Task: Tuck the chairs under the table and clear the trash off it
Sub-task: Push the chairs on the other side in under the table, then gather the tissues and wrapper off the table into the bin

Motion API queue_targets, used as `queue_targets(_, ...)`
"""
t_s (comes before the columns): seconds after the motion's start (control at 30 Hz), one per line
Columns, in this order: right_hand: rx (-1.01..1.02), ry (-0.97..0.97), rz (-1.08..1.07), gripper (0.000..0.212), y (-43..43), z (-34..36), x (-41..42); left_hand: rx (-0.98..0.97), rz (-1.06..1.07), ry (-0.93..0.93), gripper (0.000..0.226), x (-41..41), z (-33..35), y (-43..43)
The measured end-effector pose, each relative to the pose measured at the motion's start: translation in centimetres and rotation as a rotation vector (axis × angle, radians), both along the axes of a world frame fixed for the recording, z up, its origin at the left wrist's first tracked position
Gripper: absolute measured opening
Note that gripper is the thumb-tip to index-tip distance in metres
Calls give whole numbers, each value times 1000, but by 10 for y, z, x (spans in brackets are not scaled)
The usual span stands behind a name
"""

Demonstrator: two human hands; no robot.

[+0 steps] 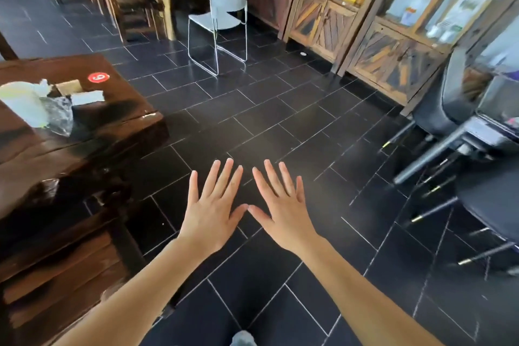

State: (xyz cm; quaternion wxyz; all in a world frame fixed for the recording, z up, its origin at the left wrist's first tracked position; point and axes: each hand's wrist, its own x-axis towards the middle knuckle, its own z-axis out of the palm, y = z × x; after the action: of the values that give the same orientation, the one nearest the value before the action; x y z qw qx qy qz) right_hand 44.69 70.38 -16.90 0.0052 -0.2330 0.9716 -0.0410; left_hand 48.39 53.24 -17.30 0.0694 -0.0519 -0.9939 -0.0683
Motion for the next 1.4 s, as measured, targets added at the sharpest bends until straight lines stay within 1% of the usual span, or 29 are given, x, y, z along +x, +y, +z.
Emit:
queue_targets(0.07,-3,-5,41,67,-4,4,-32,32,50,4,68,-26,2,-1)
queue_targets(0.13,-18,-18,88,69,-14,6,-64,23,112,11,68,-47,4,-11)
queue_targets(0.2,-38,-22,144,69,-30,5,-97,-2,177,-22,69,-67,4,-28)
queue_targets(0.3,-50,-39,229,69,-61,-2,-144,-4,279,-69,71,-101,-2,-58)
queue_targets(0.43,-46,-48,347,72,-118,-4,-215,27,376,-49,71,-164,-11,-98)
queue_targets(0.53,-51,-47,387,78,-166,7,-274,40,430,-47,68,-224,-11,-133)
queue_targets(0.6,-58,-48,417,77,-191,14,-314,47,464,-59,69,-259,-8,-156)
queue_targets(0.7,-83,-41,442,78,-220,16,-377,70,483,-35,70,-303,-2,-187)
queue_targets(0.77,-92,-63,458,82,-236,12,-412,90,526,-52,68,-323,1,-205)
queue_targets(0.87,-70,-92,512,78,-269,2,-456,99,612,-66,66,-351,-6,-232)
queue_targets(0.97,-53,-170,612,72,-308,-13,-504,103,690,-133,68,-388,-20,-255)
queue_targets(1.03,-11,-181,689,70,-333,-22,-543,146,758,-162,70,-420,-29,-265)
queue_targets(1.1,28,-204,760,69,-363,-27,-586,187,830,-143,71,-453,-34,-277)
queue_targets(1.2,67,-180,913,67,-411,-25,-649,229,1016,-138,71,-499,-42,-301)
queue_targets(1.33,121,-198,1063,65,-470,-29,-715,338,1219,-149,73,-540,-51,-330)
queue_targets(1.4,202,-182,1151,65,-499,-38,-746,348,1326,-117,76,-553,-58,-342)
